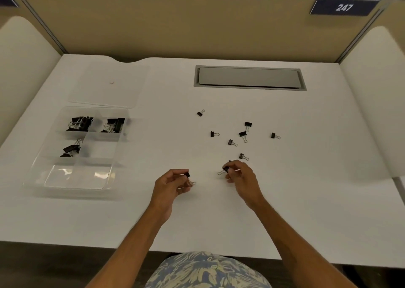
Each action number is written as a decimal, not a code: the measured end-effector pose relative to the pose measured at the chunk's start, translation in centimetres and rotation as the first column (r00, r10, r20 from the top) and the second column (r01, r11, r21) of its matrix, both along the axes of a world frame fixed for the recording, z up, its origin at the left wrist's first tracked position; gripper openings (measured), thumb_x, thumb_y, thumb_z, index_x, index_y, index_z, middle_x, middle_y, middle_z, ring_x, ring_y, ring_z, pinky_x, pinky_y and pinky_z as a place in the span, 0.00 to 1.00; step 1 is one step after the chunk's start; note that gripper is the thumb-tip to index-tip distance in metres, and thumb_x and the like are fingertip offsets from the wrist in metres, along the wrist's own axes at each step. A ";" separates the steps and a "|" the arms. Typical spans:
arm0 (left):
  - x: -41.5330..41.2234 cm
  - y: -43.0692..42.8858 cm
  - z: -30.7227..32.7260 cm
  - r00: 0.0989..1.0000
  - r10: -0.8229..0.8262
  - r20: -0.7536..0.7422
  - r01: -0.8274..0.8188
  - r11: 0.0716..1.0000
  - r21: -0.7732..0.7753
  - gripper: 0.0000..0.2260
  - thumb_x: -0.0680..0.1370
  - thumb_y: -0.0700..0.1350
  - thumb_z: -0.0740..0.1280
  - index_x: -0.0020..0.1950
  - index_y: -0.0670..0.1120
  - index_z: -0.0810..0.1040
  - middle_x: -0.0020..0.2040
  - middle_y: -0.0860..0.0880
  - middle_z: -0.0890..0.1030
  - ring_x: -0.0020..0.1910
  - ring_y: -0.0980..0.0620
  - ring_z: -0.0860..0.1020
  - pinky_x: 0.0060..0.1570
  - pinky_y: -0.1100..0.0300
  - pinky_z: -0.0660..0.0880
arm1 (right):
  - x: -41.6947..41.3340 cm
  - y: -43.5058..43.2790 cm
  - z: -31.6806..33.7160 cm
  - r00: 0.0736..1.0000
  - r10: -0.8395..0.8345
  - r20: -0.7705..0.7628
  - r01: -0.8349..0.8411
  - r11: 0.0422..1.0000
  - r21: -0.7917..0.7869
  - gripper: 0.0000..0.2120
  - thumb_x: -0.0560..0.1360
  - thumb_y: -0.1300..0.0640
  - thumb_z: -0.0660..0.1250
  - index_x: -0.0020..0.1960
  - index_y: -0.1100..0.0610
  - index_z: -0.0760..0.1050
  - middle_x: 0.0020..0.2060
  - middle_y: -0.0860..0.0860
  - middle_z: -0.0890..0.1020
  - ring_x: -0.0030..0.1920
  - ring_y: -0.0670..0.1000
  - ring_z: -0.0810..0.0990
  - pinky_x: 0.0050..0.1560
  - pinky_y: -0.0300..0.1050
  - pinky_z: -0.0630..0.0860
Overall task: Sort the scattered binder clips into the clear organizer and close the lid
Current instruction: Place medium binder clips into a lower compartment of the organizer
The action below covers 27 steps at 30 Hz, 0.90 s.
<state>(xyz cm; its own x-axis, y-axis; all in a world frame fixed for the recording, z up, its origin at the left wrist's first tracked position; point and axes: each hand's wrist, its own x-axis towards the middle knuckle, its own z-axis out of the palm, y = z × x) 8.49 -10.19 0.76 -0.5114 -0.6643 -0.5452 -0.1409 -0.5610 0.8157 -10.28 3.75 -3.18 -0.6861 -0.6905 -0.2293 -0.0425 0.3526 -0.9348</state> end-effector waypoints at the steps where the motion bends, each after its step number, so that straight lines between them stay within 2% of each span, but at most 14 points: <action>1: -0.1 0.0 0.1 1.000 0.010 -0.006 -0.010 1.000 0.016 0.08 0.78 0.33 0.65 0.54 0.40 0.82 0.47 0.40 0.82 0.48 0.41 0.83 0.47 0.54 0.80 | -0.1 0.1 0.3 0.990 -0.038 0.138 0.045 0.998 -0.044 0.09 0.81 0.64 0.60 0.51 0.58 0.79 0.50 0.55 0.81 0.43 0.52 0.82 0.46 0.45 0.80; 4: -0.1 0.0 0.5 0.998 0.051 -0.040 -0.048 0.996 0.070 0.09 0.80 0.33 0.62 0.54 0.38 0.81 0.48 0.43 0.79 0.49 0.40 0.83 0.49 0.53 0.81 | -0.5 0.0 1.3 0.890 -0.077 0.450 0.145 0.982 -0.120 0.09 0.82 0.67 0.57 0.52 0.65 0.77 0.47 0.60 0.81 0.48 0.58 0.83 0.49 0.50 0.81; 7: 0.0 0.2 0.8 0.995 0.080 -0.057 -0.076 0.994 0.073 0.09 0.80 0.32 0.62 0.56 0.37 0.80 0.48 0.41 0.78 0.50 0.39 0.83 0.51 0.52 0.81 | -0.6 -0.2 2.0 0.820 -0.061 0.569 0.174 0.974 -0.147 0.10 0.83 0.67 0.56 0.56 0.67 0.75 0.46 0.62 0.81 0.50 0.62 0.83 0.52 0.56 0.82; 11: 0.6 0.5 1.1 0.990 0.128 -0.061 -0.125 0.990 0.058 0.10 0.78 0.31 0.64 0.58 0.36 0.79 0.49 0.37 0.79 0.50 0.38 0.83 0.53 0.51 0.81 | 0.2 -1.1 2.8 0.821 -0.015 0.571 0.130 0.978 -0.161 0.12 0.83 0.65 0.56 0.57 0.67 0.77 0.44 0.59 0.78 0.47 0.59 0.83 0.52 0.59 0.82; 17: 2.8 -0.6 2.0 0.983 0.185 -0.011 -0.185 0.983 0.001 0.09 0.75 0.32 0.70 0.55 0.37 0.81 0.49 0.36 0.84 0.47 0.39 0.84 0.50 0.51 0.82 | 2.9 -3.7 4.4 0.834 0.010 0.552 0.111 0.976 -0.185 0.08 0.79 0.67 0.65 0.57 0.67 0.77 0.41 0.59 0.80 0.38 0.56 0.82 0.41 0.48 0.81; 21: 5.2 -2.7 2.3 0.981 0.194 -0.002 -0.194 0.981 -0.033 0.11 0.73 0.34 0.73 0.54 0.38 0.82 0.48 0.38 0.85 0.46 0.39 0.84 0.48 0.52 0.82 | 5.5 -6.0 4.9 0.853 0.014 0.521 0.103 0.975 -0.194 0.09 0.76 0.66 0.69 0.56 0.67 0.77 0.40 0.62 0.82 0.37 0.57 0.82 0.41 0.46 0.80; 27: 10.1 -7.5 3.4 0.980 0.196 -0.021 -0.197 0.975 -0.098 0.10 0.72 0.34 0.73 0.53 0.37 0.81 0.46 0.39 0.85 0.43 0.41 0.84 0.46 0.54 0.82 | 10.9 -10.5 5.0 0.882 0.045 0.469 0.052 0.980 -0.192 0.08 0.78 0.68 0.66 0.55 0.65 0.79 0.40 0.63 0.84 0.41 0.59 0.84 0.45 0.47 0.81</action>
<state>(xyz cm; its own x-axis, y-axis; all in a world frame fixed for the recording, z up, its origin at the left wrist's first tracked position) 18.59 -17.73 4.19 -0.3711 -0.8031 -0.4661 -0.0263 -0.4927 0.8698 0.60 -6.76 1.87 -0.5334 -0.7523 -0.3868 0.4190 0.1622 -0.8934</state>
